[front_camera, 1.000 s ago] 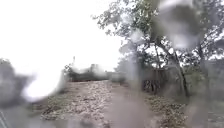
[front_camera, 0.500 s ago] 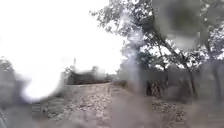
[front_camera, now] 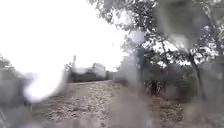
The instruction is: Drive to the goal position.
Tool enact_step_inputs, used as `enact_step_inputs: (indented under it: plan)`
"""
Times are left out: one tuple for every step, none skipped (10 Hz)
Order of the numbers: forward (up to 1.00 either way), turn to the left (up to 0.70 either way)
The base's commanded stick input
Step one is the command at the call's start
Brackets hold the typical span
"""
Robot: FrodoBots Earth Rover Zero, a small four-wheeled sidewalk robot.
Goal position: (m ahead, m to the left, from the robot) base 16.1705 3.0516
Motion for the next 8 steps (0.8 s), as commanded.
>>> enact_step_inputs:
  plan:
    - [0.7, 0.14]
    - [0.7, 0.14]
    - [0.7, 0.14]
    - [0.7, 0.14]
    - [0.7, 0.14]
    - [0.7, 0.14]
    - [0.7, 0.08]
    - [0.7, 0.0]
